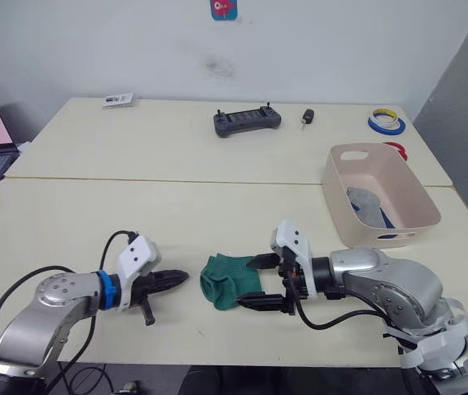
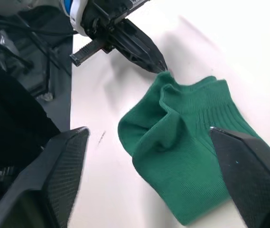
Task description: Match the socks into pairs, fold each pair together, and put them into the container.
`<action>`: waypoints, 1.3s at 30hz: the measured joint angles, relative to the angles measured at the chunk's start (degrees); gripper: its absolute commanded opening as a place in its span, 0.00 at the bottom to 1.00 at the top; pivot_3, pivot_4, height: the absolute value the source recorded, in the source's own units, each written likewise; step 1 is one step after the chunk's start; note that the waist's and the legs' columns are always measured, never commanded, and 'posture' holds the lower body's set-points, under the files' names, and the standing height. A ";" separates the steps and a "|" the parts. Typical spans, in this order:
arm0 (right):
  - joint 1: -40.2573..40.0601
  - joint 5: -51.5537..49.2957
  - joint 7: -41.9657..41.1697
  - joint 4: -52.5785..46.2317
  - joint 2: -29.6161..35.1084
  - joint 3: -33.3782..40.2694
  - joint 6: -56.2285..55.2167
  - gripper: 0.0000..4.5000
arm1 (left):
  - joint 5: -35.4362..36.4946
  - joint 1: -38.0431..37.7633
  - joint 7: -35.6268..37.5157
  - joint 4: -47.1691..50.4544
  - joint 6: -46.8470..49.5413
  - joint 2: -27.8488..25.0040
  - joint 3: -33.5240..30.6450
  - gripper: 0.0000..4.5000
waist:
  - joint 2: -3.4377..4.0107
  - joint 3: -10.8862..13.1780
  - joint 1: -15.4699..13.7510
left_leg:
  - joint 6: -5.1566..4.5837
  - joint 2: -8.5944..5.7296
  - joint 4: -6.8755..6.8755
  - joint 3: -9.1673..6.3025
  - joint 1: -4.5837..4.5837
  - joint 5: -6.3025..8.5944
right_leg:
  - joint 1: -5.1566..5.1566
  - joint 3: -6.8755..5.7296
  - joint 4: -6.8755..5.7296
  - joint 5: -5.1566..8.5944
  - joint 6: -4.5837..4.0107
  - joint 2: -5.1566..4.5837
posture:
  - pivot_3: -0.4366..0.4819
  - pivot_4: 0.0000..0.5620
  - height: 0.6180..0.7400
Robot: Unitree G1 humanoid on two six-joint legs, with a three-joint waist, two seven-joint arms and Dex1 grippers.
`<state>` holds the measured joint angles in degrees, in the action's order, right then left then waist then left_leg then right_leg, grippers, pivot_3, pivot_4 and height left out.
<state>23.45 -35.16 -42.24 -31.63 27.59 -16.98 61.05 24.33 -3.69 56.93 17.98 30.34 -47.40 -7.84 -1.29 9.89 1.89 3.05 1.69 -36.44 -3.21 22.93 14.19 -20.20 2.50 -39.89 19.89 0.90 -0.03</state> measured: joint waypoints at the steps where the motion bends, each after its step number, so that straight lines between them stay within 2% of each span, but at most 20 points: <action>1: 0.00 0.44 -0.02 0.39 -0.04 -0.17 -1.27 0.69 | 0.81 0.02 0.11 0.01 0.08 -0.01 -1.19 0.00 | -0.02 0.05 0.00 | 0.00 0.00 0.00 -0.01 0.00 0.00 | 0.00 -0.01 0.00 0.00 0.00 0.00 | 0.48 0.27 1.00; 6: 0.09 4.08 0.56 4.23 -1.88 -3.52 -5.44 0.30 | 4.01 1.85 1.29 0.27 0.82 -1.29 -4.61 0.00 | -0.06 0.13 -0.01 | 0.01 -0.01 0.01 0.00 0.00 0.00 | -0.01 -0.01 0.00 0.00 0.00 0.00 | 0.48 0.27 1.00; 9: 0.45 6.78 0.12 7.17 -2.60 -7.32 -7.52 0.03 | 5.17 3.57 1.66 2.13 2.08 -1.56 -4.55 0.00 | -0.08 0.17 0.00 | 0.01 -0.02 0.01 0.03 0.01 0.00 | 0.00 0.00 0.01 0.00 0.00 -0.03 | 0.48 0.27 1.00; 10: 0.69 7.26 -0.17 8.06 -3.05 -8.37 -8.11 0.00 | 5.52 4.27 1.83 2.70 2.22 -1.56 -4.21 0.00 | -0.08 0.18 -0.01 | 0.01 -0.01 0.01 0.01 0.00 -0.01 | -0.01 0.00 0.00 0.00 0.00 -0.02 | 0.48 0.27 1.00; 16: 3.08 11.28 -2.36 12.59 -5.59 -15.07 -11.64 0.00 | 6.10 9.39 2.49 6.44 2.85 -0.98 1.53 0.00 | -0.09 0.19 -0.01 | 0.02 -0.03 0.01 0.02 0.01 -0.01 | 0.00 0.00 0.01 0.00 0.00 -0.01 | 0.48 0.27 1.00; 21: 3.58 13.84 -3.49 13.93 -5.60 -16.96 -13.80 0.00 | 4.10 11.48 2.29 6.96 1.72 0.53 7.41 0.00 | -0.09 0.19 -0.01 | 0.02 -0.03 0.01 0.05 0.00 -0.01 | -0.01 0.00 -0.01 0.00 0.00 -0.01 | 0.48 0.27 1.00; 25: 3.92 14.11 -5.42 10.52 -1.59 -15.71 -14.47 0.00 | -0.66 12.41 1.74 5.74 -2.02 1.90 12.50 0.00 | -0.07 0.22 -0.09 | 0.02 -0.04 0.01 0.03 0.01 -0.01 | 0.00 -0.01 0.01 0.00 0.00 -0.01 | 0.48 0.27 1.00; 31: 3.07 13.64 -6.20 7.35 1.12 -11.87 -14.55 0.00 | -5.45 13.52 -0.21 1.44 -5.80 3.92 14.83 0.00 | -0.10 0.23 -0.06 | 0.01 -0.03 0.00 0.02 0.01 -0.01 | 0.00 -0.01 0.00 0.00 0.00 0.00 | 0.48 0.27 1.00; 39: 2.56 20.01 1.66 18.73 -5.91 -10.47 -19.10 0.00 | -8.03 11.68 -1.79 -1.94 -6.72 4.97 15.16 0.00 | -0.10 0.24 -0.03 | 0.02 -0.03 0.00 0.04 0.01 -0.01 | -0.02 0.01 -0.03 -0.01 0.00 0.01 | 0.48 0.27 1.00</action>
<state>26.01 -15.15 -40.58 -12.89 21.68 -27.44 41.96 16.31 8.00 55.14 16.04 23.62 -42.43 7.31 -1.39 10.13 1.86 3.07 1.66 -36.44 -3.17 22.95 14.18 -20.23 2.51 -39.92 19.89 0.90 -0.03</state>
